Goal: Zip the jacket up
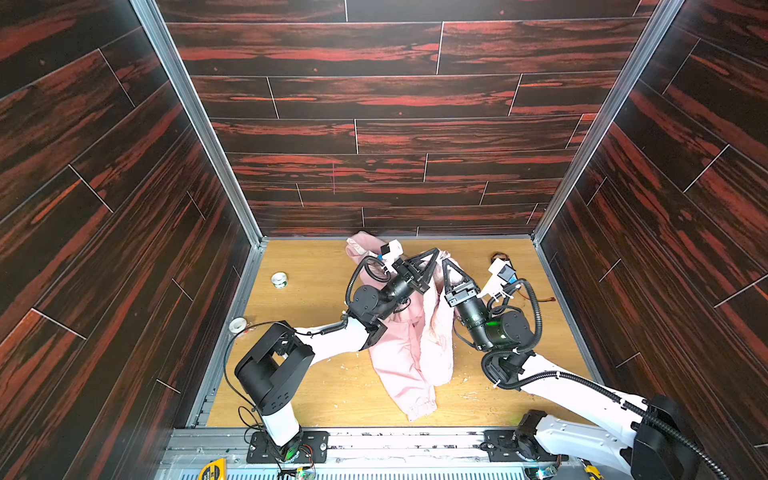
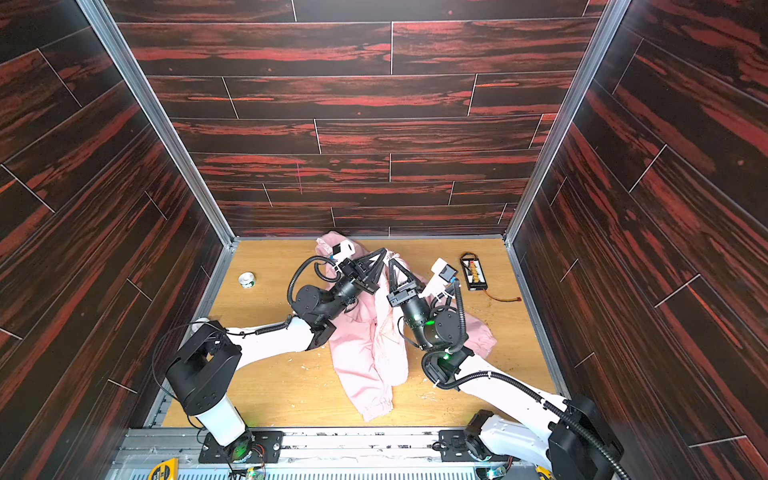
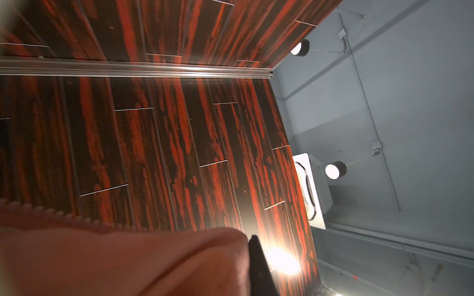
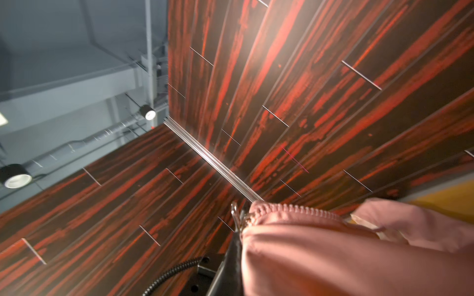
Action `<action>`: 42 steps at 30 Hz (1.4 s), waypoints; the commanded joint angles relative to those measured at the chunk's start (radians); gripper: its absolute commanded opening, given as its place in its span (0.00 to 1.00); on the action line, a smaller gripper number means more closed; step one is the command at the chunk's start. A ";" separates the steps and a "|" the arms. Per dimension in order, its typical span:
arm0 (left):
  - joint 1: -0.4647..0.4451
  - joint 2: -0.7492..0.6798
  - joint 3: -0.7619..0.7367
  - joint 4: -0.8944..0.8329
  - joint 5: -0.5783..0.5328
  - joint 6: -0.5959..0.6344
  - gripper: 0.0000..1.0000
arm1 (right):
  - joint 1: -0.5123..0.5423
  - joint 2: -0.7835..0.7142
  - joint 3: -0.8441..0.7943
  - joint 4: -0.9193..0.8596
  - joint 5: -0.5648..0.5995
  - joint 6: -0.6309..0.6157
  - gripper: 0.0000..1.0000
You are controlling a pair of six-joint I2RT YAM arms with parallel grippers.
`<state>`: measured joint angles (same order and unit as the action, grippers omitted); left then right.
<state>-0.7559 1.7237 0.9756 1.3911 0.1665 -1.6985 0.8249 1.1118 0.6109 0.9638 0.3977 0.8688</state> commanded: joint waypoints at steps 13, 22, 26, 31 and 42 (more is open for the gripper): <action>0.033 -0.079 -0.114 0.019 -0.143 0.067 0.00 | 0.019 -0.065 -0.130 -0.218 -0.391 0.015 0.40; 0.044 -0.132 -0.246 0.017 -0.151 0.057 0.00 | -0.002 -0.331 -0.072 -0.671 -0.466 -0.235 0.67; 0.045 -0.185 -0.376 0.016 -0.157 0.009 0.00 | -0.107 -0.388 0.078 -0.928 -0.438 -0.356 0.81; 0.029 -0.193 -0.509 -0.011 -0.098 -0.046 0.00 | -0.320 -0.158 0.299 -1.128 -0.469 -0.371 0.78; -0.029 -0.222 -0.624 -0.242 -0.021 -0.018 0.00 | -0.414 0.712 0.859 -1.315 -0.564 -0.397 0.72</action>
<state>-0.7795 1.5444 0.3645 1.2289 0.1089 -1.7287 0.4057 1.7199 1.3651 -0.2565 -0.1200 0.5098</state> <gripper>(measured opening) 0.071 0.714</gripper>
